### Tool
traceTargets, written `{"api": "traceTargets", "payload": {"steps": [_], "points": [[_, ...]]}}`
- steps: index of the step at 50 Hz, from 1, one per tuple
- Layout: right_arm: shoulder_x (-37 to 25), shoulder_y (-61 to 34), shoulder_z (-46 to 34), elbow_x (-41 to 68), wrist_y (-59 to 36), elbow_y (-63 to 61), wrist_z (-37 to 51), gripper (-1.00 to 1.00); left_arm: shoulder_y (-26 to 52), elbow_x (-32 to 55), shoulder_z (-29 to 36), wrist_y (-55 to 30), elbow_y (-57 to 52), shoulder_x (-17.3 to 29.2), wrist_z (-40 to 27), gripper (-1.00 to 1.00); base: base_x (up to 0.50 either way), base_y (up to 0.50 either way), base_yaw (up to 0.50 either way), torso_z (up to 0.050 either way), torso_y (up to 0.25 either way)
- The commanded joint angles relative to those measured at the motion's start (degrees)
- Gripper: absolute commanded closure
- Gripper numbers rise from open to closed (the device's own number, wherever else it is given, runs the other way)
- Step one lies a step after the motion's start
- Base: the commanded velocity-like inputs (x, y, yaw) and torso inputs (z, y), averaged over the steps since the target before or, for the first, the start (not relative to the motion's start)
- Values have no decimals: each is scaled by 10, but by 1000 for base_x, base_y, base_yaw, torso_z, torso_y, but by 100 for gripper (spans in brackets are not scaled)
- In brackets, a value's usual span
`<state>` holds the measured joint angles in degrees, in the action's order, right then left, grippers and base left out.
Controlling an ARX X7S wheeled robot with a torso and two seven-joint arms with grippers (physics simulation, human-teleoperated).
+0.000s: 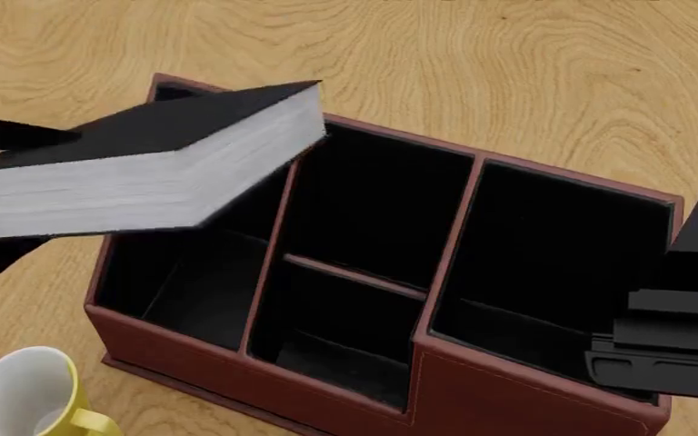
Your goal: Pick up the book and place it in the back compartment of the caddy.
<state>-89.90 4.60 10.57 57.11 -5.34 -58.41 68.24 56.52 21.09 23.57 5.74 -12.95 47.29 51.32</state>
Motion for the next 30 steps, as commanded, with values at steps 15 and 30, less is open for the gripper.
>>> {"api": "traceTargets", "payload": {"steps": [15,30], "points": [[13,-38,5,25,-35,-14,3,-100,61,-60,49,106,73,-36,93,100,0,0,0,0,1],[21,39,89,26,-42,-16,-1,-100,48,-67,77,114,83,-42,116,100,0,0,0,0,1]]}}
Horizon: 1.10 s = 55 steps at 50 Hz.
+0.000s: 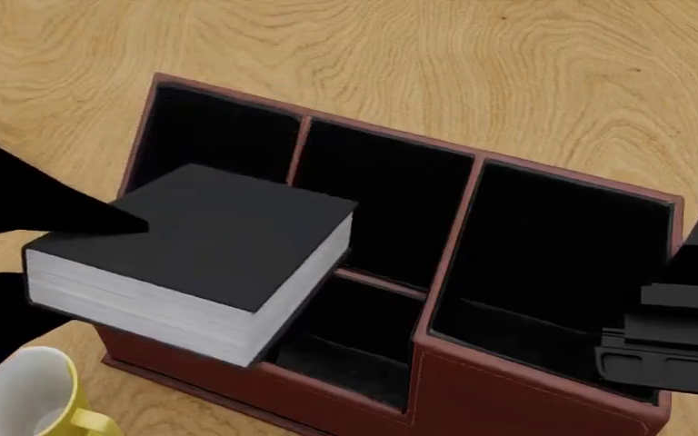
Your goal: Pick up the book and place it in the back compartment of the caddy.
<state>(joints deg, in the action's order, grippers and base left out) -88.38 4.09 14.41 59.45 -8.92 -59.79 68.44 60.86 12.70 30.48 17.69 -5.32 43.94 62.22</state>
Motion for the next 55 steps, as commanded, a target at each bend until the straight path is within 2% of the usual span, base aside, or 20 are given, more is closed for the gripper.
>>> {"api": "traceTargets", "payload": {"steps": [1,19,29,43,55], "points": [[5,50,56,2,-6,-2,-3,-100,3,18,10,-6,5,-9,8,100,0,0,0,0,0],[10,136,133,-5,-2,-2,-5,-100,15,36,37,-60,2,-26,21,100,0,0,0,1,1],[22,201,205,-5,-8,-2,-15,-100,17,45,49,-98,-2,-32,21,100,0,0,0,0,1],[28,318,315,-10,-1,-2,-18,-100,14,37,68,-91,25,-45,34,100,0,0,0,1,1],[18,352,341,-9,4,-1,-9,-100,9,28,78,-59,63,-61,40,100,0,0,0,0,1]]}}
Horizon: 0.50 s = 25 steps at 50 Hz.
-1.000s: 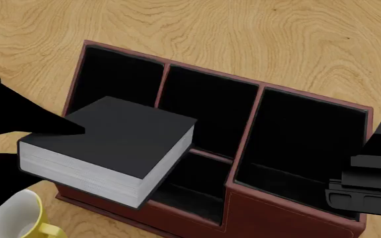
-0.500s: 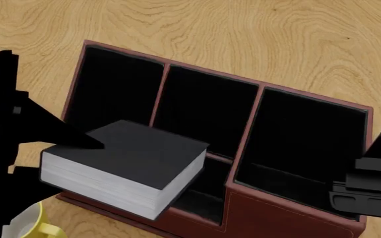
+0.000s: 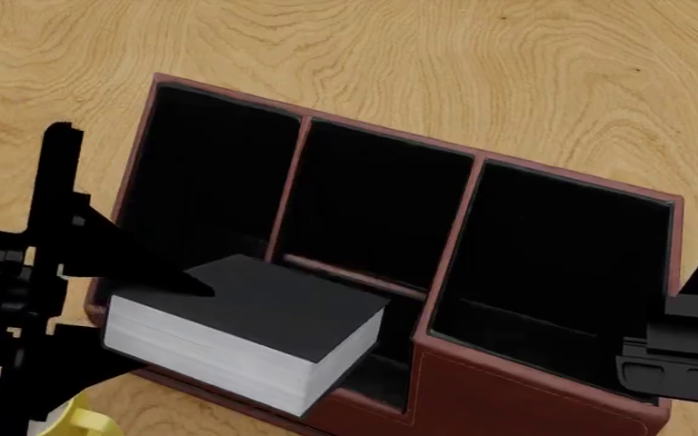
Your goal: Pick up the book and place it in the back compartment of the caddy.
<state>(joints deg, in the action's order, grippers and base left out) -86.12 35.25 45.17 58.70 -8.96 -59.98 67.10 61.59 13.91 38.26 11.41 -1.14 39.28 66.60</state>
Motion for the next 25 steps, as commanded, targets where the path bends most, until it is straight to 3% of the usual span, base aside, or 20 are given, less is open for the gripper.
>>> {"api": "traceTargets", "payload": {"steps": [1,25], "points": [[-5,41,33,-1,4,1,5,-100,2,14,1,6,26,-17,-4,100,0,0,0,0,0],[-6,30,-2,-15,13,12,6,-100,15,-15,23,91,158,-78,11,100,0,0,0,0,1]]}}
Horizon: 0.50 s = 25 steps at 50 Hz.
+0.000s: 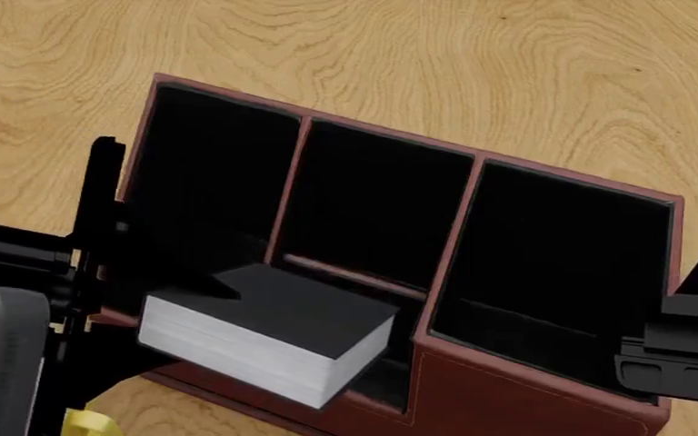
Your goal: Pick up the book and place it in the back compartment of the caddy.
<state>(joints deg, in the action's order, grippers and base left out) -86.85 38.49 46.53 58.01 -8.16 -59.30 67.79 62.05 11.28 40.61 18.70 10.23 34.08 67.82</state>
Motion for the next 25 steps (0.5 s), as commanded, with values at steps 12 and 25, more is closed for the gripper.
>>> {"api": "traceTargets", "payload": {"steps": [12,25], "points": [[6,-14,-31,-14,6,10,-5,-100,24,1,10,63,120,-56,12,100,0,0,0,0,2],[25,-23,-45,-23,0,7,-12,-100,36,-1,24,67,179,-76,28,100,0,0,0,1,1]]}}
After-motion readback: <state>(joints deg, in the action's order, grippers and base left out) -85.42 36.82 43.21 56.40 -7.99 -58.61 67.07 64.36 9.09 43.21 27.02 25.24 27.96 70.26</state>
